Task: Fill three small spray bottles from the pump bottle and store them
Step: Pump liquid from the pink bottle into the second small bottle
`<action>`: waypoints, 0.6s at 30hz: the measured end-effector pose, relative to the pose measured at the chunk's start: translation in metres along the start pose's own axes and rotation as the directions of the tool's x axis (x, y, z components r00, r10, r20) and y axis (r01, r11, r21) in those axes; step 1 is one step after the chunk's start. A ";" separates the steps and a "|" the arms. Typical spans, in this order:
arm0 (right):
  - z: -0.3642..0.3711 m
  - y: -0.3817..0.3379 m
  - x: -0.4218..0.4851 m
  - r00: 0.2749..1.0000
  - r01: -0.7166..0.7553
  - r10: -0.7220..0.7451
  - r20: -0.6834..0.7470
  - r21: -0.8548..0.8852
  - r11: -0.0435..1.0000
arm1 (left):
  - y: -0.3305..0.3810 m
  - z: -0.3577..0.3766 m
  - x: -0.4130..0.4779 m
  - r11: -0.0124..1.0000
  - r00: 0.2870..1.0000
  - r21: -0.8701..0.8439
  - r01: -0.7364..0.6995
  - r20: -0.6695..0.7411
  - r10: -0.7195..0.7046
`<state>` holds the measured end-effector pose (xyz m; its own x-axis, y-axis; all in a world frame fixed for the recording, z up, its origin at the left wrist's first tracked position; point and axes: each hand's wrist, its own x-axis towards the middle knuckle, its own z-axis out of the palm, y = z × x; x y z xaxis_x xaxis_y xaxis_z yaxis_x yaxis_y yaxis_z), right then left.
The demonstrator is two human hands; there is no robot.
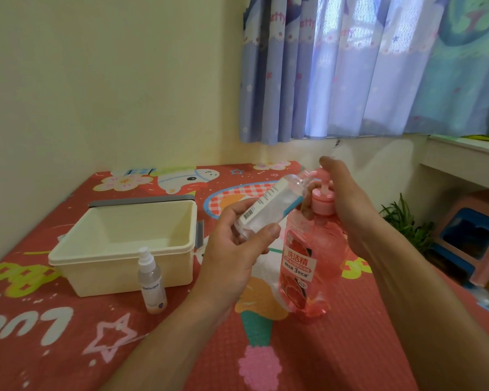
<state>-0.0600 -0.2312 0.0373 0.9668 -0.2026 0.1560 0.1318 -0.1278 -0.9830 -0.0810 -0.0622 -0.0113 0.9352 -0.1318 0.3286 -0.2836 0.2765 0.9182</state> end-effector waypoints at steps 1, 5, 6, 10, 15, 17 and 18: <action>0.000 0.000 0.001 1.000 0.006 -0.006 -0.002 0.002 1.000 | 0.000 0.000 0.000 1.000 1.000 -0.007 -0.001 -0.001 0.001; 0.000 0.001 0.002 0.999 0.041 -0.041 -0.006 -0.033 0.999 | -0.002 0.000 0.000 1.000 1.000 -0.010 0.004 -0.008 -0.004; 0.000 0.001 0.002 0.999 0.045 -0.045 -0.003 -0.031 0.999 | -0.002 0.000 0.001 1.000 1.000 -0.006 0.003 -0.006 -0.003; 0.001 0.000 -0.001 1.000 0.005 -0.005 -0.002 -0.011 1.000 | -0.002 -0.001 0.001 1.000 1.000 -0.003 -0.005 -0.002 0.005; 0.001 -0.001 0.000 1.000 0.010 -0.010 -0.009 -0.032 0.999 | -0.004 0.000 0.000 1.000 1.000 0.001 0.008 -0.007 -0.008; 0.001 0.000 0.000 1.000 0.019 -0.020 -0.016 -0.052 0.998 | -0.004 -0.001 0.001 1.000 1.000 -0.004 0.012 -0.010 -0.013; 0.001 -0.001 -0.001 1.000 0.023 -0.024 -0.020 -0.051 0.998 | -0.004 -0.001 0.001 1.000 1.000 -0.005 0.013 -0.009 -0.013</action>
<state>-0.0609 -0.2301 0.0381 0.9586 -0.2193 0.1815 0.1426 -0.1818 -0.9729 -0.0790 -0.0622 -0.0151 0.9407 -0.1269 0.3146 -0.2704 0.2794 0.9213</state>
